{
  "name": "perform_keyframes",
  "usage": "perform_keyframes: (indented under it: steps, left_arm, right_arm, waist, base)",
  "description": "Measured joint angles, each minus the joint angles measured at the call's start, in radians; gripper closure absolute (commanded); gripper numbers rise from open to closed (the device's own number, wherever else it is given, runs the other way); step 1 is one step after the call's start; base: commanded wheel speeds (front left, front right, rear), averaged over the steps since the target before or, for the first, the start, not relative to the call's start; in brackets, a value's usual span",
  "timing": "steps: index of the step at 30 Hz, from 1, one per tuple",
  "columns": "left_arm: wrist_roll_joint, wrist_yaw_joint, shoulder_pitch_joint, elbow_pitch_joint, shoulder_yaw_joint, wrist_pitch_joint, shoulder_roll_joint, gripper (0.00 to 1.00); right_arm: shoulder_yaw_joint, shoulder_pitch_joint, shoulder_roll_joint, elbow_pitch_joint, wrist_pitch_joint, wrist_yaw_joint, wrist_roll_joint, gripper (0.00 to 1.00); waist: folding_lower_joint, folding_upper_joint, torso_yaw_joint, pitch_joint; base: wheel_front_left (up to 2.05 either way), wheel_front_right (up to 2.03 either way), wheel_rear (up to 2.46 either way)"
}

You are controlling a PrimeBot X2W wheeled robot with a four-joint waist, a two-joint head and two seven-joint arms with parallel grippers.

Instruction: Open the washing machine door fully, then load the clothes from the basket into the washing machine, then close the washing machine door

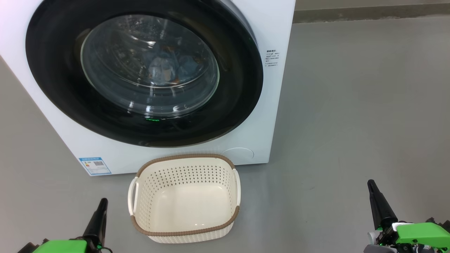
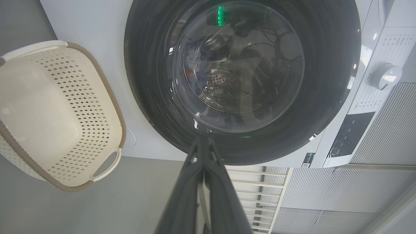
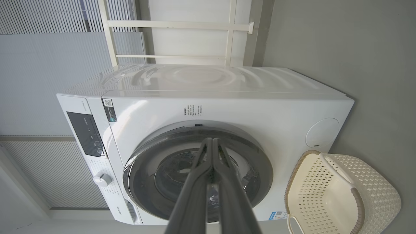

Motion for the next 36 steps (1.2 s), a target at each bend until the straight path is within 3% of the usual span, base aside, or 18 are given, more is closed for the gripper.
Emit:
perform_keyframes:
  steps: [36]
  left_arm:
    - [0.0, 0.0, 0.0, 0.0, 0.0, 0.0, 0.0, 1.0]
  right_arm:
    - [0.0, 0.0, 0.0, 0.0, 0.0, 0.0, 0.0, 1.0]
  waist:
    - [0.0, 0.0, 0.0, 0.0]
  base:
    - [0.0, 0.0, 0.0]
